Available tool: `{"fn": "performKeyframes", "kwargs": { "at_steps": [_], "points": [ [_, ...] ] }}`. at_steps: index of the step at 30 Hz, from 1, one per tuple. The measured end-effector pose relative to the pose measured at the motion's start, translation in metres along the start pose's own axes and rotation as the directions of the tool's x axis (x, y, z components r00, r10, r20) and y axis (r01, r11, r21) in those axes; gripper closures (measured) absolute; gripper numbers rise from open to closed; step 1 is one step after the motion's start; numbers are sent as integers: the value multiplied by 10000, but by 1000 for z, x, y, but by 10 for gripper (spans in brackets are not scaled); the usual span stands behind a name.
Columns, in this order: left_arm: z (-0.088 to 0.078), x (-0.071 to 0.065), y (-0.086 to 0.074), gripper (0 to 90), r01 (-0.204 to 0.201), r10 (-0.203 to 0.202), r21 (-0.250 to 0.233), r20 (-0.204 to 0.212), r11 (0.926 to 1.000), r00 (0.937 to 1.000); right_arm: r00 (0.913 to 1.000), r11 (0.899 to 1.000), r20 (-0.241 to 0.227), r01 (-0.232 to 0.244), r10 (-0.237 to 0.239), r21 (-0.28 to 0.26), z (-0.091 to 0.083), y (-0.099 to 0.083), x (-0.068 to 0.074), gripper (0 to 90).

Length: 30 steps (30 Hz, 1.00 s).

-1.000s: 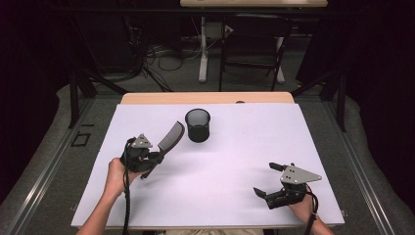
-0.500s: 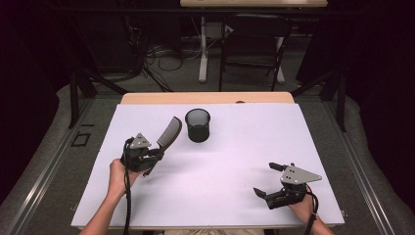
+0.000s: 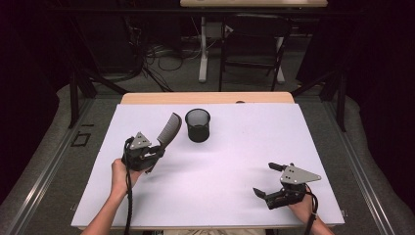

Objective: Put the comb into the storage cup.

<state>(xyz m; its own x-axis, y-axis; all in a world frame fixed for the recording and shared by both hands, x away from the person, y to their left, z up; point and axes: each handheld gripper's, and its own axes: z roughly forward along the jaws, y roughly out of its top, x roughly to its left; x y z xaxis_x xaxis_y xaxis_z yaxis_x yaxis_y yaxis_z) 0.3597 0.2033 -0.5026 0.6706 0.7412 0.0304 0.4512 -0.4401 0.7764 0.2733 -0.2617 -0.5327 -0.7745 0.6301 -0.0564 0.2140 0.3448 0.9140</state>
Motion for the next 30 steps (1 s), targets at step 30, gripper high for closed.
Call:
{"fn": "performKeyframes", "kwargs": {
  "at_steps": [30],
  "points": [
    [9,-2,16,726,174,-246,-1473,-466,9889,9986,10000,10000,41,-48,48,77,2,-1,-1,0]
  ]
}}
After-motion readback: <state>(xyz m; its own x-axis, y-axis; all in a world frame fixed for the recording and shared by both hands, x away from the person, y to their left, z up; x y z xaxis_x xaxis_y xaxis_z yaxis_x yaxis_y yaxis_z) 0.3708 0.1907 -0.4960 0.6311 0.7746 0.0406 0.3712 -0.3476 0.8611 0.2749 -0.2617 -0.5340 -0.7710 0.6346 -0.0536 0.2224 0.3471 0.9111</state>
